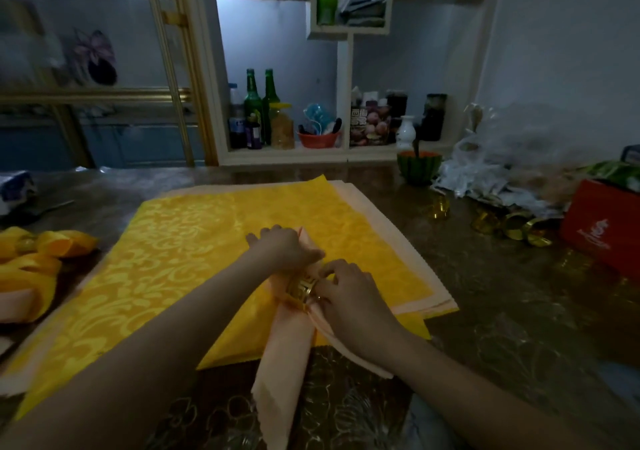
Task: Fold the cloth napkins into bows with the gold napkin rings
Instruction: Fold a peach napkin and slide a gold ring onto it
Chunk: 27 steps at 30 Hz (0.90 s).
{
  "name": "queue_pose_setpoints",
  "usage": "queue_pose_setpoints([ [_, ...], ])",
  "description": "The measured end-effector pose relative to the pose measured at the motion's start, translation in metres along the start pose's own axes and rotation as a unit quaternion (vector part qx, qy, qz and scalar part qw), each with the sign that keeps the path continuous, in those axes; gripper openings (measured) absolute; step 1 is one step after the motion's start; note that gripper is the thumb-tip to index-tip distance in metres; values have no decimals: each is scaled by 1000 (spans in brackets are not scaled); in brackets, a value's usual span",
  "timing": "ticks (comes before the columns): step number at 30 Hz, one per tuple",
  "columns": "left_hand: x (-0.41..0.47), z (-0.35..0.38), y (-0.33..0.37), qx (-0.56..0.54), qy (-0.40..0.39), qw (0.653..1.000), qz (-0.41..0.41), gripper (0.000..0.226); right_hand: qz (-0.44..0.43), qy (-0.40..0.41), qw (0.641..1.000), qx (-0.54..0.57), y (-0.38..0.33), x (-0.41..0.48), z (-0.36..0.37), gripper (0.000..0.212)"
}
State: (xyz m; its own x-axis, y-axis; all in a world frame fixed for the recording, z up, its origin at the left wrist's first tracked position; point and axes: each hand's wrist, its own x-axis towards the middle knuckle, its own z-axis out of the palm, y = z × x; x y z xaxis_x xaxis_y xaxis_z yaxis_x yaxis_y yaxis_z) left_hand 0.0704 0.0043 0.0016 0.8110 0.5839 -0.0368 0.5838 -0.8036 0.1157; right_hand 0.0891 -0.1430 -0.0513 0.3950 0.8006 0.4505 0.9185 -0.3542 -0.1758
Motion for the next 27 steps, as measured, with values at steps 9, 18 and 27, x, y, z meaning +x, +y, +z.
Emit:
queue_pose_setpoints([
  [9,0,18,-5,-257,125,958,28,54,57,-29,995,81,8,-5,-5,31],
  [18,-54,7,-41,-175,137,956,193,30,92,66,983,148,4,-5,-10,27],
  [27,-80,12,-55,-258,44,919,295,29,54,-33,941,333,10,-7,-16,14],
])
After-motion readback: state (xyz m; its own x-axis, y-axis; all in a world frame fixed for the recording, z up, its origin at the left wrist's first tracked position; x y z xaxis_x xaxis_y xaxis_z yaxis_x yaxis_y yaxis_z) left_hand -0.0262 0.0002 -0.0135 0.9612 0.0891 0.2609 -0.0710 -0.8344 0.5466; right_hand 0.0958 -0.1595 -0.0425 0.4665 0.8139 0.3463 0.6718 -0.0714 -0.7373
